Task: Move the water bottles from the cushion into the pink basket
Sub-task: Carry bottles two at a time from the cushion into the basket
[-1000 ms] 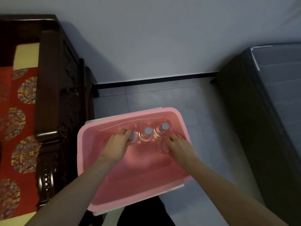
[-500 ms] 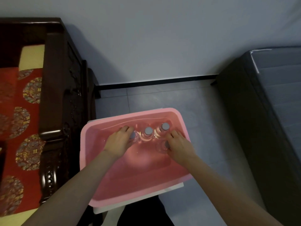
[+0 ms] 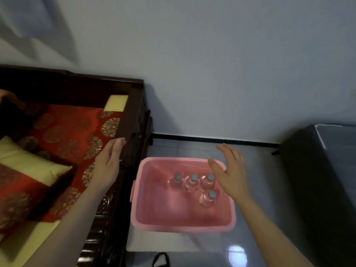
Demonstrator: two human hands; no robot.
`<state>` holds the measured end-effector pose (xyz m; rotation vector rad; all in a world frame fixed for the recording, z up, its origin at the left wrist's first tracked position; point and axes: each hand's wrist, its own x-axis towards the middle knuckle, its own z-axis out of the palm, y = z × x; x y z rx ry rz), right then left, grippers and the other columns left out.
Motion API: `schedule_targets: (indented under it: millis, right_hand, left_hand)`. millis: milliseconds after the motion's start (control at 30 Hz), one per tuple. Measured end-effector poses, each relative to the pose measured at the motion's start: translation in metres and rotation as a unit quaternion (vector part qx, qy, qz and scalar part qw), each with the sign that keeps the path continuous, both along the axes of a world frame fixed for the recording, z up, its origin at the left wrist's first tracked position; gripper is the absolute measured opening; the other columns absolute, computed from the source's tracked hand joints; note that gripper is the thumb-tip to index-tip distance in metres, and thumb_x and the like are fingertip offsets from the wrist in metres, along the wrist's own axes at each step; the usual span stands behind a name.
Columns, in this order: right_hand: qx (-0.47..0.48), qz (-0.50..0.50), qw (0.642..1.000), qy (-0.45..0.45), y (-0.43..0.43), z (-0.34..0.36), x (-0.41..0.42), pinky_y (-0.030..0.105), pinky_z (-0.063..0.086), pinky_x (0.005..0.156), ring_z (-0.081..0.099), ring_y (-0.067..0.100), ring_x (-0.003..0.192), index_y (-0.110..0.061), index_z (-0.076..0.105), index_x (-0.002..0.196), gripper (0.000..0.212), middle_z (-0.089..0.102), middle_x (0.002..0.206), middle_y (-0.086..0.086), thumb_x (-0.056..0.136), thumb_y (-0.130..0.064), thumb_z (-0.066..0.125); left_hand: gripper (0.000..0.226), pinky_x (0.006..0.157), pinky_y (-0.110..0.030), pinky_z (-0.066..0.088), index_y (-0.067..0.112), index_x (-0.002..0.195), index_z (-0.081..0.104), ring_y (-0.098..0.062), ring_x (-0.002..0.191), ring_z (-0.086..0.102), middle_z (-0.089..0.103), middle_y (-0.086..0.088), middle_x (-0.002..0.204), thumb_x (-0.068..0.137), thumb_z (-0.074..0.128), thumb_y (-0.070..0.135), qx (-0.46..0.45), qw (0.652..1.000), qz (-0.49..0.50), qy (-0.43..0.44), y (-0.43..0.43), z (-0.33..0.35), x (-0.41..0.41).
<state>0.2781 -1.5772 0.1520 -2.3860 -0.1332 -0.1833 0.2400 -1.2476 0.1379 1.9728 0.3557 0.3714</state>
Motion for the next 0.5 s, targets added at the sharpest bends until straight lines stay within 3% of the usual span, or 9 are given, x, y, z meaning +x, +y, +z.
schedule_targets:
  millis: [67, 133, 267, 400, 500]
  right_hand:
    - [0.007, 0.032, 0.999, -0.002, 0.015, 0.011, -0.003, 0.023, 0.027, 0.105, 0.044, 0.022, 0.129, -0.013, 0.06, 0.125, 0.044, 0.053, 0.136, 0.007, 0.084, -0.025, 0.071]
    - [0.027, 0.062, 0.998, -0.016, 0.034, 0.024, -0.01, 0.021, 0.027, 0.104, 0.044, 0.02, 0.129, -0.014, 0.061, 0.123, 0.041, 0.053, 0.136, 0.005, 0.084, -0.024, 0.07]
    - [0.063, 0.164, 0.984, -0.028, 0.097, 0.046, -0.036, 0.027, 0.032, 0.102, 0.043, 0.018, 0.129, -0.02, 0.06, 0.125, 0.042, 0.051, 0.137, 0.002, 0.085, -0.027, 0.07]
    - [0.084, 0.255, 0.963, 0.007, 0.168, 0.056, -0.073, 0.035, 0.036, 0.105, 0.04, 0.015, 0.131, -0.027, 0.055, 0.129, 0.045, 0.046, 0.141, -0.004, 0.086, -0.035, 0.066]
    - [0.085, 0.323, 0.942, 0.023, 0.219, 0.065, -0.098, 0.038, 0.038, 0.104, 0.037, 0.011, 0.131, -0.032, 0.051, 0.131, 0.048, 0.043, 0.141, -0.01, 0.086, -0.04, 0.065]
  left_hand:
    - [0.043, 0.098, -0.032, 0.046, 0.027, 0.116, 0.061, -0.01, 0.11, 0.06, 0.066, 0.004, 0.113, 0.096, 0.035, 0.056, -0.012, 0.998, 0.051, -0.016, 0.027, 0.019, -0.035]
    - [0.049, 0.099, -0.041, 0.045, 0.031, 0.121, 0.057, -0.006, 0.111, 0.06, 0.065, 0.007, 0.115, 0.093, 0.035, 0.064, -0.019, 0.994, 0.108, -0.022, 0.05, 0.035, -0.084]
    - [0.041, 0.092, -0.043, 0.048, 0.043, 0.115, 0.058, -0.011, 0.109, 0.061, 0.066, 0.007, 0.114, 0.091, 0.035, 0.067, 0.014, 0.97, 0.235, -0.065, 0.093, 0.065, -0.202]
    - [0.044, 0.094, -0.046, 0.045, 0.039, 0.11, 0.059, -0.024, 0.107, 0.061, 0.066, -0.011, 0.113, 0.088, 0.037, 0.07, 0.019, 0.937, 0.334, -0.098, 0.126, 0.085, -0.309]
    - [0.04, 0.09, -0.035, 0.048, 0.04, 0.106, 0.061, -0.013, 0.101, 0.064, 0.067, -0.009, 0.11, 0.089, 0.036, 0.066, 0.019, 0.909, 0.402, -0.111, 0.15, 0.097, -0.373]
